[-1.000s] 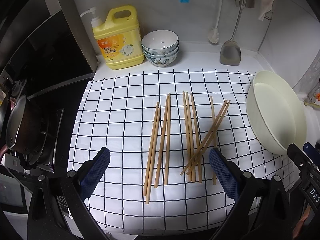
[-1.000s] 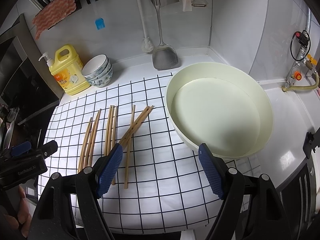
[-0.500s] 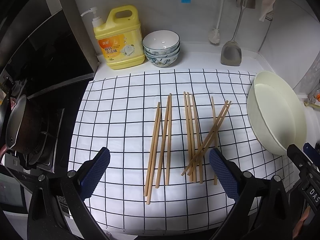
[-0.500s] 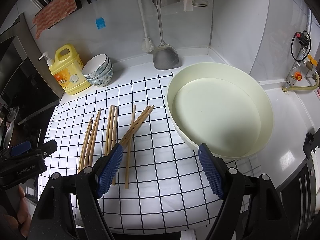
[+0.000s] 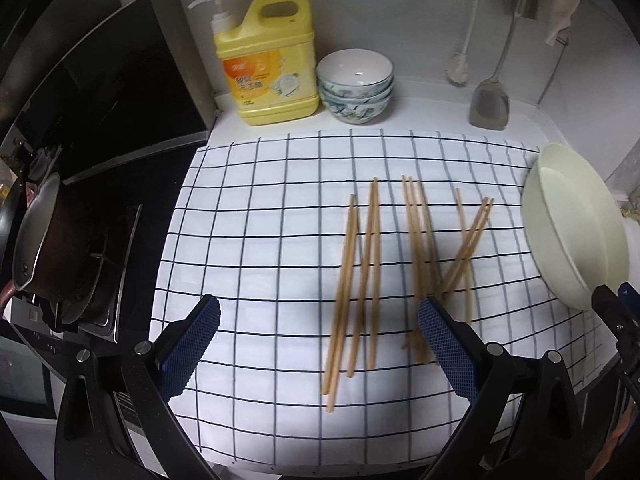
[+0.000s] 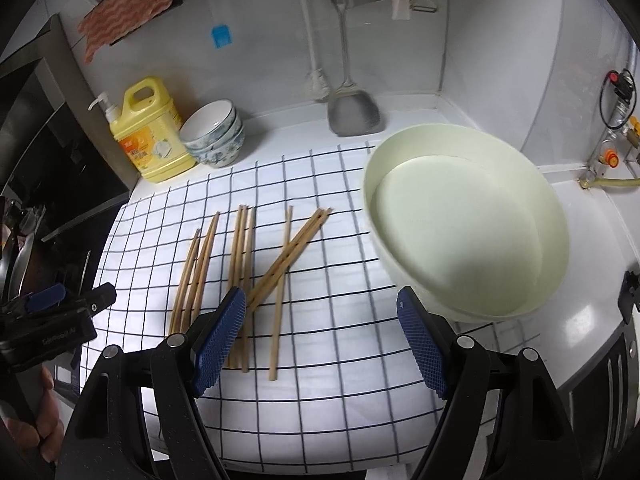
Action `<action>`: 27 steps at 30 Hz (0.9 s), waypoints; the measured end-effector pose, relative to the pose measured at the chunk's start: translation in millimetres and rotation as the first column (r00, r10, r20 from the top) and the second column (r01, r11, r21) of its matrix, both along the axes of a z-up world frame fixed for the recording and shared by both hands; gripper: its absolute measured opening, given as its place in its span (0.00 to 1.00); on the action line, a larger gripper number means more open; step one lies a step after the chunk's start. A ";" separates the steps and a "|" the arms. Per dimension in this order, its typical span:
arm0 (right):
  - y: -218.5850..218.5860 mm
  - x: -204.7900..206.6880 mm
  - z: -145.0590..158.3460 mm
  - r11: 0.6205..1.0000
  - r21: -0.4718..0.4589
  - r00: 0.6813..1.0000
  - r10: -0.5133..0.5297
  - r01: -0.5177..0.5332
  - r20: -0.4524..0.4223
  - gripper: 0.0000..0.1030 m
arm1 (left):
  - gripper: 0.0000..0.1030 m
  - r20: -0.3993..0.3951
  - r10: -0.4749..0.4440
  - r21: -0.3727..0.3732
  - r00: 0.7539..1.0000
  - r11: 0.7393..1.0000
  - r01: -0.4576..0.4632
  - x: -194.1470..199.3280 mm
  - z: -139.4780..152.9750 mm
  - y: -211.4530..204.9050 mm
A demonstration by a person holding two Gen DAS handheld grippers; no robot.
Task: Organize utensils
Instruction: 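Lower the right tool onto a single wooden chopstick and close it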
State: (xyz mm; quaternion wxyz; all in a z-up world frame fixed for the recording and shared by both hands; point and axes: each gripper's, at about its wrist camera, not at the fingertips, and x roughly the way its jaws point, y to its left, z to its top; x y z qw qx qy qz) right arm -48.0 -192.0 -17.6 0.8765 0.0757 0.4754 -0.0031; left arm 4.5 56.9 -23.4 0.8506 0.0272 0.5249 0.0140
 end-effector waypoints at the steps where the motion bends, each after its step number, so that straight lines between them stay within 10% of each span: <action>1: 3.8 0.8 -2.1 1.000 0.000 1.000 0.005 -0.005 -0.002 0.72 | 0.94 0.007 0.001 -0.008 1.000 1.000 -0.001 -0.8 -2.2 5.2; 15: 34.6 -3.8 -59.1 0.998 0.037 0.998 -0.046 0.047 -0.030 0.72 | 0.94 0.049 -0.088 0.045 0.995 0.995 0.086 8.6 -68.7 40.7; 27: 31.9 5.7 -94.2 0.999 0.020 0.999 0.030 -0.029 -0.034 0.72 | 0.94 0.036 -0.119 -0.068 0.992 0.990 0.121 8.9 -103.9 34.5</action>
